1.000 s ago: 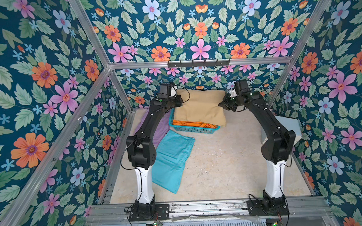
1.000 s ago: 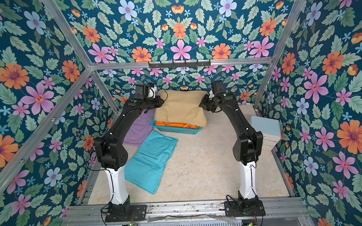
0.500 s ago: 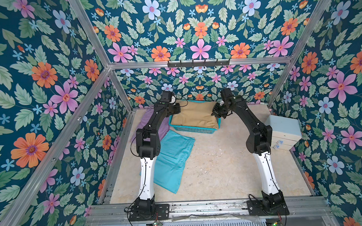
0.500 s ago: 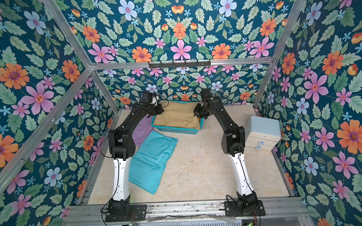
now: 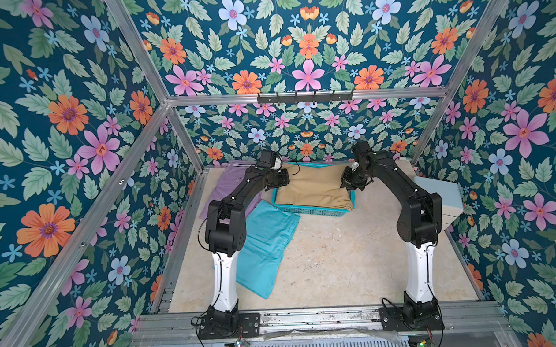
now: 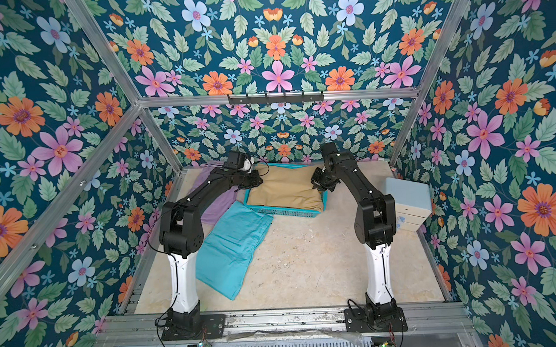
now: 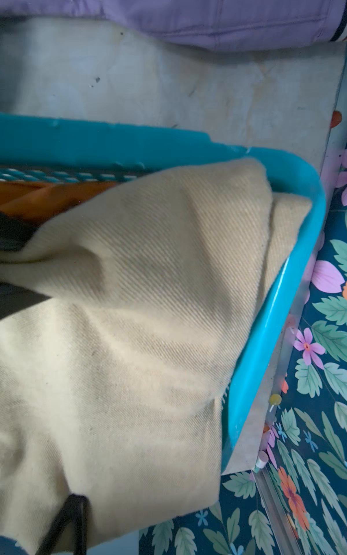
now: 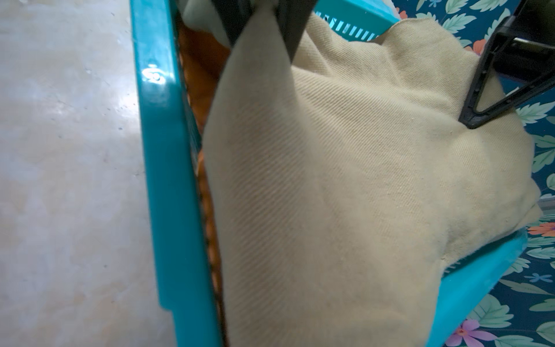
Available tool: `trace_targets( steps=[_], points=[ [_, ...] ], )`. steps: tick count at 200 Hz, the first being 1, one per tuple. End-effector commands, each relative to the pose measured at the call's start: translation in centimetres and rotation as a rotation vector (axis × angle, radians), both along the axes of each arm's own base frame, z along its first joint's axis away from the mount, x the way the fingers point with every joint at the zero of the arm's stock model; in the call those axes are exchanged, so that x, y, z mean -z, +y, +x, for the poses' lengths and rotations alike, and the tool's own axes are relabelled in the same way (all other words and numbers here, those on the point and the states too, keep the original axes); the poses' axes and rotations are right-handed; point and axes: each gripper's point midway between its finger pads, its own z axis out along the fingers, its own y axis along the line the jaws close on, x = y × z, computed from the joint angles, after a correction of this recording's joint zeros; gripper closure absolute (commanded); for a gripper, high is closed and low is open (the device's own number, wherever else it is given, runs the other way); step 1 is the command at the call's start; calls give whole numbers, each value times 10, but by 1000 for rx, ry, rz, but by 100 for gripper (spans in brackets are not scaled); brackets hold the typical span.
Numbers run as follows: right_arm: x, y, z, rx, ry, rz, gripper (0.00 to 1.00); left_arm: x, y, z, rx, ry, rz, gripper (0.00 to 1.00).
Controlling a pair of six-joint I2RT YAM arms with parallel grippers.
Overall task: Put the folded long pants in the basket
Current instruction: Place the long pant in the basket.
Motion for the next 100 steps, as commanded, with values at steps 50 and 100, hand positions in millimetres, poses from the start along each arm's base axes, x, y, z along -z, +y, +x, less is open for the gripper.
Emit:
trace_targets(
  steps=[50, 100],
  points=[
    [23, -33, -4, 24, 22, -152, 100, 18, 5, 22, -68, -8, 108, 100],
    [40, -41, -2, 40, 13, -180, 100, 31, 6, 33, -66, -17, 156, 100]
  ],
)
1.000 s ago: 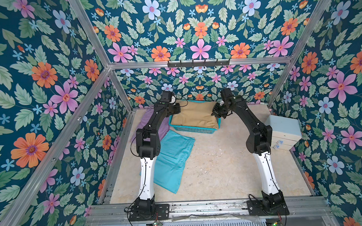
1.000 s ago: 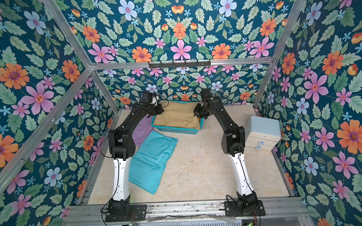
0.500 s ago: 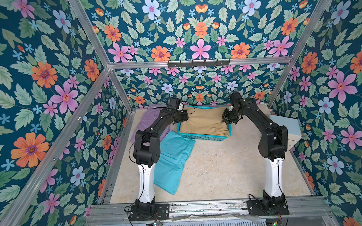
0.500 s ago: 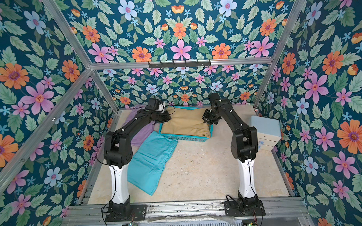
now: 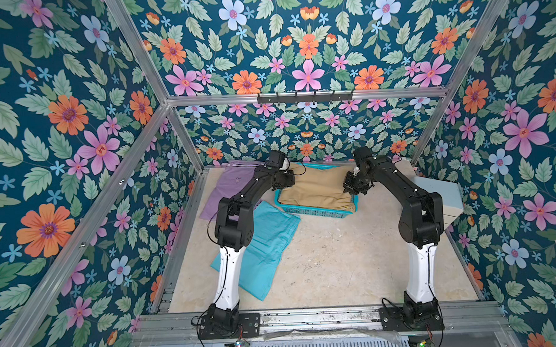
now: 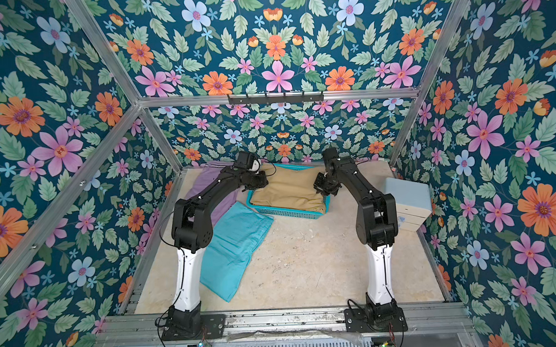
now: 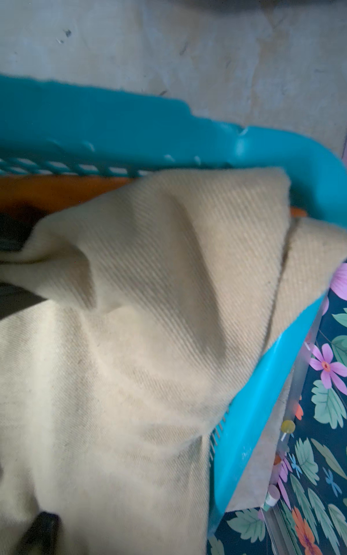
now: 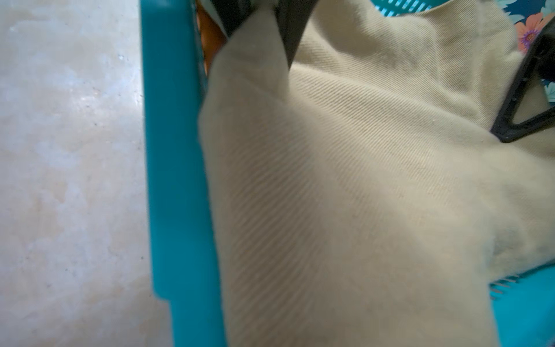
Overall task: Put the folded long pants in the basket
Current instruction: Place the long pant in the basket.
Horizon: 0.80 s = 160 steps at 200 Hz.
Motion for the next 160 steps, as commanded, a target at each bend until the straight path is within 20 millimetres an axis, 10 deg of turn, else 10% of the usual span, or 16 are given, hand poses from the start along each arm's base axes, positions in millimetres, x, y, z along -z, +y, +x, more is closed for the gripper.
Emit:
trace_targets(
  steps=[1, 27, 39, 67, 92, 131, 160],
  points=[
    [7, -25, -2, 37, 7, -110, 100, 2, 22, 12, -63, -45, 104, 100],
    [2, -26, -3, 27, 6, -112, 100, -6, 20, 10, -45, -49, 101, 94],
    [-8, -23, 0, 17, -22, -92, 100, -17, 21, 10, -44, -66, 101, 73],
    [-40, -27, 6, 15, -91, -93, 54, -65, 37, 11, -85, -147, 129, 38],
    [-69, -43, 8, 32, -131, -134, 41, -108, 62, 6, -157, -208, 164, 24],
    [-85, -21, 24, -33, -189, 4, 55, -121, 6, -29, 97, -177, -104, 69],
    [-71, 1, 47, -53, -165, 97, 80, -77, -11, -47, 141, -100, -109, 100]
  ],
)
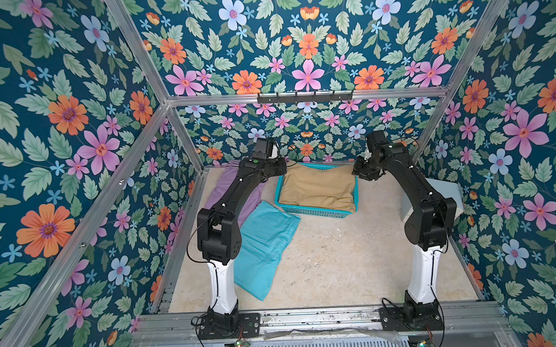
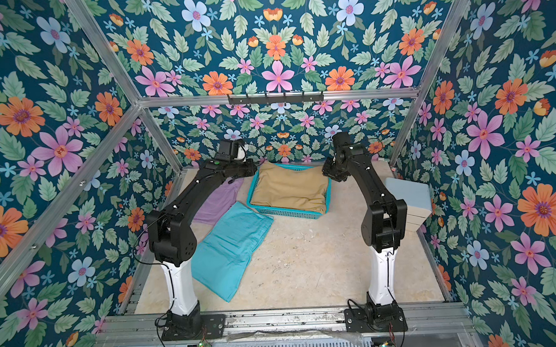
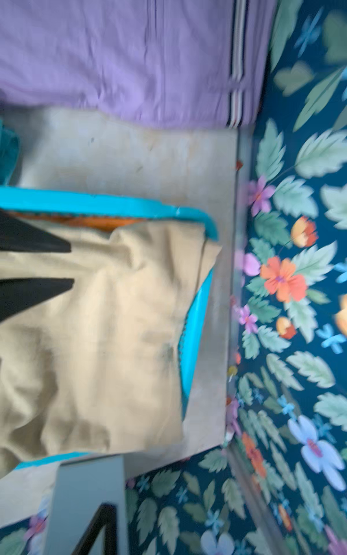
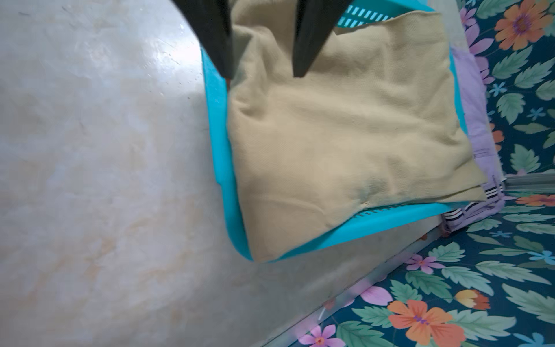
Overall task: Put the folded long pants in the basket
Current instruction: Place the long pant in the basket.
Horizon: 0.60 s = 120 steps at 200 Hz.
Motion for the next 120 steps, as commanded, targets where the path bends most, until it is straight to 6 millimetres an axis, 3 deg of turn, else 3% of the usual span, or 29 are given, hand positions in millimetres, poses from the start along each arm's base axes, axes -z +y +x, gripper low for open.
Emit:
trace_targets(
  steps=[1, 23, 52, 96, 114, 120],
  points=[
    [11, 20, 11, -48, 32, 89, 80, 19, -21, -15, 87, 44, -51, 100],
    [34, 9, 29, 13, 63, 16, 95, 61, -5, -21, 24, 118, 28, 100],
    [59, -11, 50, 114, 74, -50, 97, 101, 26, -29, -70, 197, 119, 100],
    [81, -31, 70, 167, 70, -57, 98, 105, 17, -34, -83, 245, 55, 100],
    [78, -36, 77, 184, 59, -21, 98, 93, 12, -34, -79, 231, 43, 100],
    [73, -34, 78, 174, 47, 0, 98, 88, 11, -34, -75, 218, 31, 94]
  ],
)
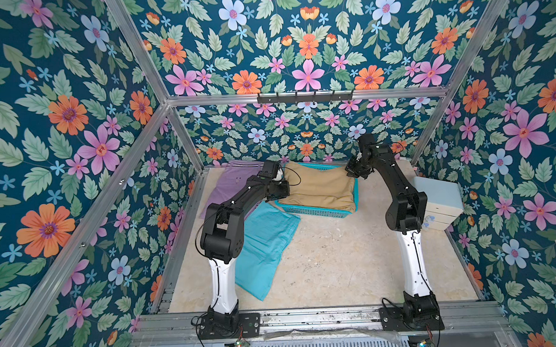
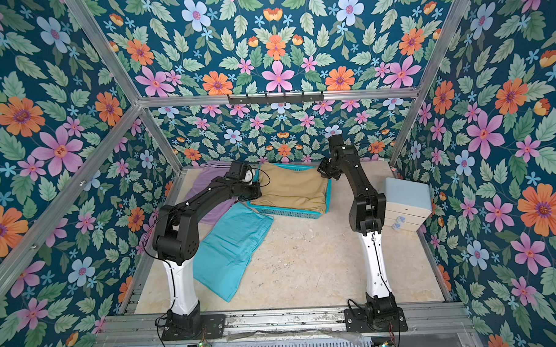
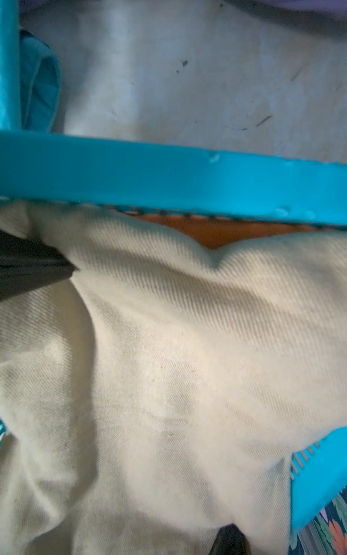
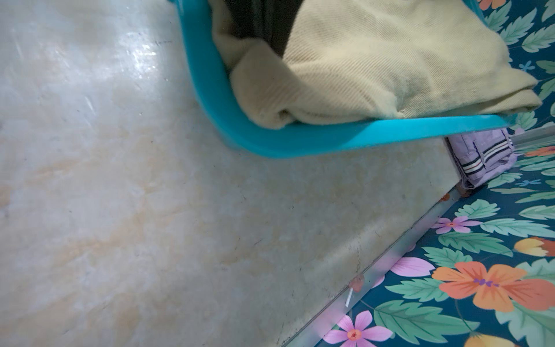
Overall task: Put the folded long pants in the basket
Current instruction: Place the long pant in the basket, then adjust the long pant at the center of the board, then adjust the basket at the center of the board.
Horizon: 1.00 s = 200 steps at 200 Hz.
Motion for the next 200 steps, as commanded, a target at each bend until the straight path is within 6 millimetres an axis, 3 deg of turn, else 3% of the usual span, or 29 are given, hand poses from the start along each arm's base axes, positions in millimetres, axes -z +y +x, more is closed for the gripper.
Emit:
trace_targets(
  steps=[1, 24, 41, 51, 67, 89, 117, 127, 131, 143, 160, 162, 169, 200],
  points=[
    [2, -26, 13, 71, -26, -46, 98, -8, 2, -6, -25, 16, 1, 92],
    [-38, -16, 9, 42, -79, 20, 91, -45, 1, -8, -9, -57, -29, 75],
    [-86, -1, -6, 2, -138, 97, 74, -89, 12, -7, -50, -184, -46, 47],
    [-110, 6, -23, -16, -151, 125, 67, -109, 22, -11, -80, -237, -46, 37],
    [-135, 24, -58, -75, -174, 134, 64, -122, 39, -23, -118, -270, -39, 34],
    [-141, 65, -116, -202, -208, 128, 64, -108, 67, -45, -192, -238, 10, 35],
    [-97, 124, -196, -319, -180, 133, 61, -66, 125, -71, -391, -161, 121, 34],
    [-73, 146, -219, -332, -165, 144, 56, -48, 143, -81, -463, -126, 145, 34],
    [-80, 156, -230, -344, -193, 171, 53, -42, 148, -85, -483, -115, 151, 35],
    [-58, 184, -257, -379, -176, 207, 45, -22, 157, -97, -514, -81, 164, 37],
    [-34, 219, -284, -420, -170, 241, 41, -5, 166, -109, -540, -71, 184, 37],
    [-22, 223, -286, -420, -148, 232, 41, -3, 167, -110, -543, -68, 191, 38],
    [-6, 236, -294, -425, -127, 239, 40, 2, 174, -113, -566, -58, 220, 38],
    [31, 290, -324, -457, -67, 322, 37, 13, 204, -125, -689, -44, 271, 36]
  ],
)
